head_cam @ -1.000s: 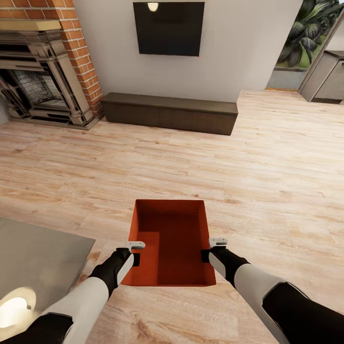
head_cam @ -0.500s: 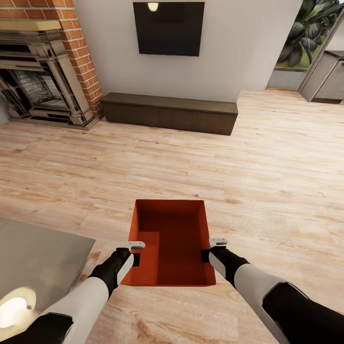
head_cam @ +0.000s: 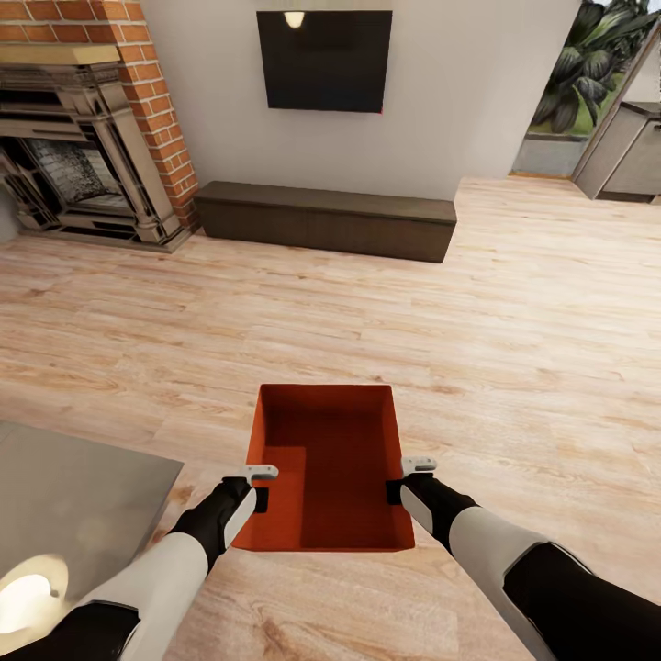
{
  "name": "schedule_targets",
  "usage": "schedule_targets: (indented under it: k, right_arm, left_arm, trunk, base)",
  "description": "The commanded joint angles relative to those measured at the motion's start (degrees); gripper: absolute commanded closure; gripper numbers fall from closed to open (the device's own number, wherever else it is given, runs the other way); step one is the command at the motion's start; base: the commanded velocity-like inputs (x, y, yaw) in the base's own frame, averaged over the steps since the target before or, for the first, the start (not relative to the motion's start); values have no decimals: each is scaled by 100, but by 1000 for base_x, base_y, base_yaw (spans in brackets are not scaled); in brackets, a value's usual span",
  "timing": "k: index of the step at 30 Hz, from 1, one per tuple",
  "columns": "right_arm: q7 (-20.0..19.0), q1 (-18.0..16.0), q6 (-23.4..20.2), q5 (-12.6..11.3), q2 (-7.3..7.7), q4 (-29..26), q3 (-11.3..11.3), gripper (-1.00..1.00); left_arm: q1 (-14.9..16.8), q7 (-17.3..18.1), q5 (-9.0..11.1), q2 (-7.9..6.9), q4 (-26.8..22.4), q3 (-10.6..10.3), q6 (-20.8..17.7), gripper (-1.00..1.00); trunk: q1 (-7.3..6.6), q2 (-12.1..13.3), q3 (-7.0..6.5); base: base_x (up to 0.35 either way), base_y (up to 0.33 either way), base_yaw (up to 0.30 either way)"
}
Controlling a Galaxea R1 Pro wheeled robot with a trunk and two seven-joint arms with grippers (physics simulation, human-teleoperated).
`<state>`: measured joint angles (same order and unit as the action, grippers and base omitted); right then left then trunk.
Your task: Move the two storage containers from the living room to the garage. In the garage, place one container on the floor and stack the other container on top of it (either order is fine).
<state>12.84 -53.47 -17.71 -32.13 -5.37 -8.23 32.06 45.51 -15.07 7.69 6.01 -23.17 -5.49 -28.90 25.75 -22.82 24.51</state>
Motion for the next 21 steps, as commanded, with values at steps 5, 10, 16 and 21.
schedule_targets:
  k: [5,10,16,21]
  right_arm:
    - [1,-5,31,-83,-6,-38,88,100]
    - [3,-5,31,-83,-13,-38,88,100]
    - [4,-5,31,-83,-30,-38,89,100]
    - [2,-5,31,-83,-33,-38,88,100]
  left_arm:
    - [2,-67,-31,-13,111,-23,-55,100]
    - [2,-67,-30,-13,111,-23,-54,100]
    - [2,-67,-23,-14,131,-18,-59,100]
    - [2,-67,-18,-20,153,-12,-58,100]
  trunk:
    - [3,-10,-37]
    - [3,-10,-83]
    - [3,-10,-138]
    - [3,-10,-183]
  base:
    - [0,0,0]
    - [0,0,0]
    - [0,0,0]
    - [0,0,0]
